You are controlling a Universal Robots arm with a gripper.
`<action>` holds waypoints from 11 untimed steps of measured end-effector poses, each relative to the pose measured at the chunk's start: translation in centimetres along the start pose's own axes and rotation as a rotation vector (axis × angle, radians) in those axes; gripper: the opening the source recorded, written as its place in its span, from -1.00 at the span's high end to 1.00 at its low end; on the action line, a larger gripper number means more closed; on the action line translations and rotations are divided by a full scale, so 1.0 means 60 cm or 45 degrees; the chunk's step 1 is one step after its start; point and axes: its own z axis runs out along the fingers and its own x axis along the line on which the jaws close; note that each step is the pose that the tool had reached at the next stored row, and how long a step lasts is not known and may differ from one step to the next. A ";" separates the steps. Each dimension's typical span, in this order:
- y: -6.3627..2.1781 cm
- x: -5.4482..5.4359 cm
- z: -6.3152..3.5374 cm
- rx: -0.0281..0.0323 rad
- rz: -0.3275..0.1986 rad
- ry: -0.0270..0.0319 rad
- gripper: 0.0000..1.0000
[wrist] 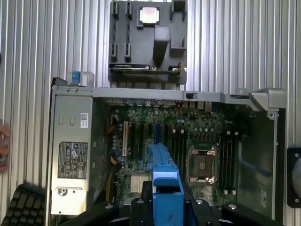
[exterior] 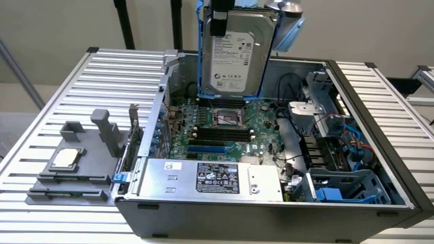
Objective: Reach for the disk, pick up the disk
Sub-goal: 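Pick up the disk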
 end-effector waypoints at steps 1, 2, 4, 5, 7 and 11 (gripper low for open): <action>-0.006 0.003 0.000 0.0000 0.000 -0.0001 0.35; -0.013 0.007 0.000 0.0000 0.000 0.0001 0.35; -0.026 0.014 -0.001 -0.0001 0.000 0.0001 0.35; -0.032 0.017 -0.001 0.0000 0.000 0.0000 0.35; -0.044 0.024 -0.001 0.0000 0.000 -0.0001 0.35; -0.070 0.039 -0.002 0.0000 0.000 0.0000 0.35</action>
